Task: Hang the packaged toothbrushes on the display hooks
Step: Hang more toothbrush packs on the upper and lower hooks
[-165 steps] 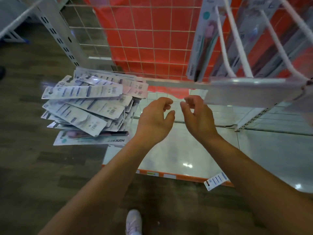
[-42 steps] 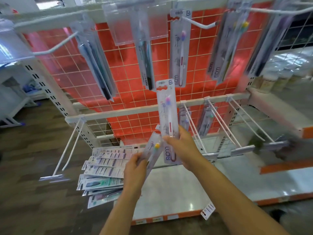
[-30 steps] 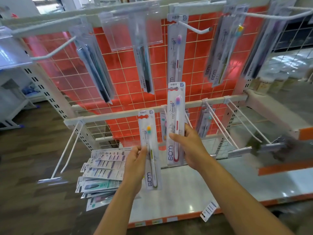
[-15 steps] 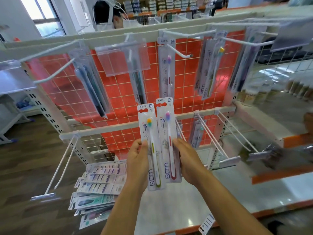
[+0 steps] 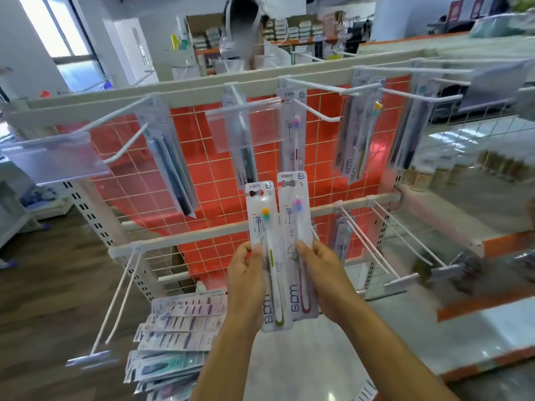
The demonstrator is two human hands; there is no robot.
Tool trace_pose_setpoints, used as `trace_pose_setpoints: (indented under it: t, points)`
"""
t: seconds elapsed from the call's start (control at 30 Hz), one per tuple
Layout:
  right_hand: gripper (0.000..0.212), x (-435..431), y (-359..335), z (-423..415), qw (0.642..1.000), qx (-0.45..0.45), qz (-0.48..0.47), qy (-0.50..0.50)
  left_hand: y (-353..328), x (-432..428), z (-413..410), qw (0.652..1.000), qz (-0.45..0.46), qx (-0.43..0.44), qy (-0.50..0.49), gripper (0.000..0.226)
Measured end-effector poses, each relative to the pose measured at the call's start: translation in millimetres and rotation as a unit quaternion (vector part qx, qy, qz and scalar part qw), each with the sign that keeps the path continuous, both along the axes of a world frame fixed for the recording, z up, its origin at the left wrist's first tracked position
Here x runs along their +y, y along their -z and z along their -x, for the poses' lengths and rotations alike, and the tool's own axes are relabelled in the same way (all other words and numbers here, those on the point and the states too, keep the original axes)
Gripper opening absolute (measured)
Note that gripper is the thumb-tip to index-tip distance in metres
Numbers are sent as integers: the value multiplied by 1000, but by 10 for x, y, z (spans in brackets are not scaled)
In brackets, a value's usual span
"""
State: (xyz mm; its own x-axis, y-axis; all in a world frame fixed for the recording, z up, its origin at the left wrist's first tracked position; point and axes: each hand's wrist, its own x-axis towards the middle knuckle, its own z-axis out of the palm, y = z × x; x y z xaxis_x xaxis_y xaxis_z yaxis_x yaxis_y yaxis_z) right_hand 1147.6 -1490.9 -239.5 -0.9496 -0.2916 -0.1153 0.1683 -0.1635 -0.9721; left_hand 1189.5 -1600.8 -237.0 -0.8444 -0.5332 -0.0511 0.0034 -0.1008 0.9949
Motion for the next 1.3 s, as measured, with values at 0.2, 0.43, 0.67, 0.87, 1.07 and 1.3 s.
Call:
trace_pose_setpoints:
  t: [0.2, 0.43, 0.67, 0.87, 1.07, 1.3]
  points:
    - [14, -45, -68, -32, 997, 58, -24, 41, -86, -49, -38, 999, -19, 25, 30, 19]
    - [30, 106, -218, 106, 996, 71, -11, 51, -272, 98, 79, 998, -27, 51, 12, 22]
    - [32, 343, -366, 231, 993, 113, 2, 23, -394, 176, 199, 996, -52, 77, -10, 20]
    - [45, 384, -436, 228, 984, 171, 19, 47, -443, 264, 261, 997, -7, 71, -25, 23]
    - [41, 413, -454, 237, 972, 222, 21, 68, -442, 281, 292, 997, -5, 74, -19, 22]
    - [46, 411, -486, 329, 975, 210, 18, 75, -438, 249, 354, 998, 8, 62, -15, 23]
